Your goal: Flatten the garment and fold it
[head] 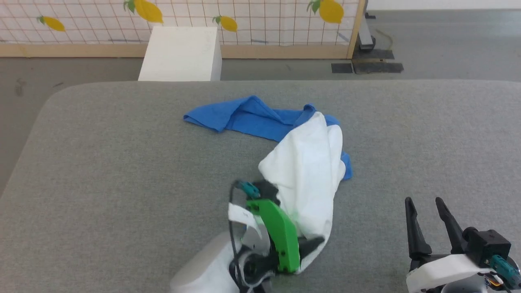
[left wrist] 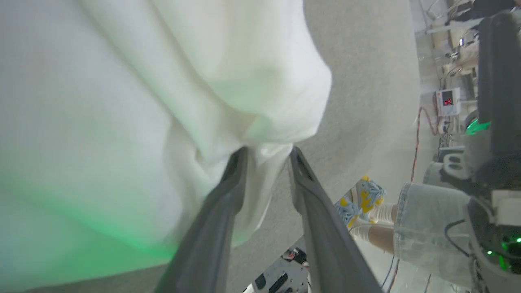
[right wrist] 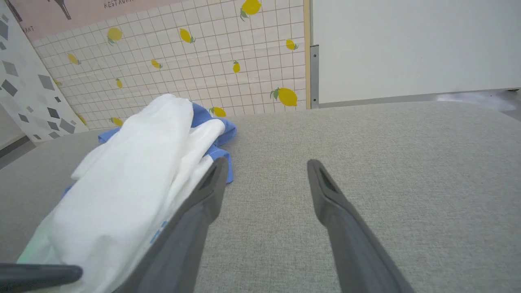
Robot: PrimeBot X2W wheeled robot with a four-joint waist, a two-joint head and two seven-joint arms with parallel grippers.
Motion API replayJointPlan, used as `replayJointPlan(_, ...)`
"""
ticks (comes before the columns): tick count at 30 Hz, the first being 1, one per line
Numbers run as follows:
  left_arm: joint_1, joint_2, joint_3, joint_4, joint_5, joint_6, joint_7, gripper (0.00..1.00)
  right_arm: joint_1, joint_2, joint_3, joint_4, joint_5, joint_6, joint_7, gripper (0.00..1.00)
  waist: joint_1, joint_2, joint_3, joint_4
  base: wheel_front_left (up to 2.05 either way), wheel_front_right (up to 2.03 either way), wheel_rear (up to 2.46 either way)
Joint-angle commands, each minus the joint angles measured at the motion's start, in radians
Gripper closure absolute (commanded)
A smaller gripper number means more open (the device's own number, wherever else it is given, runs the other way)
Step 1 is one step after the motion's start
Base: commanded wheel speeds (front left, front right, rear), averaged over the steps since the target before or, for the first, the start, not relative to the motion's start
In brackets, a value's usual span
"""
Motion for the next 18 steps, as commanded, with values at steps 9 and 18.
replayJointPlan(9, -0.027, 0.081, 0.274, -0.197, -0.027, 0.037, -0.308, 0.00, 0.022, 0.000, 0.011, 0.002, 0.013, -0.002, 0.004, 0.00, 0.0001, 0.0000, -0.071, 0.026, 0.00, 0.00, 0.00)
replayJointPlan(18, 0.103, 0.263, 0.401, -0.257, 0.220, 0.095, -0.724, 0.00, 0.034, 0.000, 0.001, -0.010, 0.014, -0.002, 0.019, 0.00, 0.0001, 0.0000, -0.105, 0.026, 0.00, 0.00, 0.00)
